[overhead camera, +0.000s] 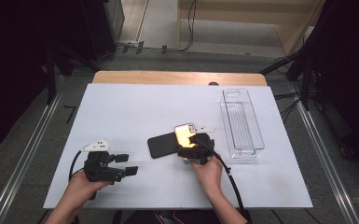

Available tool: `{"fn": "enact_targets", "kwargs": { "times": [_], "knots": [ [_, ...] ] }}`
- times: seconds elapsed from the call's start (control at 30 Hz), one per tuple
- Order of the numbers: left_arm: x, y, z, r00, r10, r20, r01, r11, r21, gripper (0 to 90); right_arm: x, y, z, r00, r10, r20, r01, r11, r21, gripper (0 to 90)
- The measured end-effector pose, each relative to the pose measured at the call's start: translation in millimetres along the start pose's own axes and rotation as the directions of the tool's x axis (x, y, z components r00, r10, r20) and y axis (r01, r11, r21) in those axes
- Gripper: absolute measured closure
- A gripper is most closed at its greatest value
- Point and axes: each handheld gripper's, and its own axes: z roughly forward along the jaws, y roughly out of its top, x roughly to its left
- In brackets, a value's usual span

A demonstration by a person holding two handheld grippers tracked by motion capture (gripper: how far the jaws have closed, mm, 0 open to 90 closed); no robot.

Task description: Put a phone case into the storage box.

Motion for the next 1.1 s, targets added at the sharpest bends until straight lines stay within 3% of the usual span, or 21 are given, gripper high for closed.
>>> {"fn": "enact_targets", "kwargs": {
  "times": [0.7,1.1],
  "knots": [
    [-0.1,0.0,0.4,1.0,-0.002,0.0,0.002,1.0,0.0,24.8,-0.4,-2.2,0.8,0.9998,-0.017,-0.008,0.017,0.9996,-0.021,13.3],
    [-0.2,0.1,0.3,1.0,-0.002,0.002,0.002,1.0,0.0,24.8,-2.4,2.2,-0.4,0.9988,-0.044,-0.022,0.044,0.999,0.004,15.2]
  ]
}}
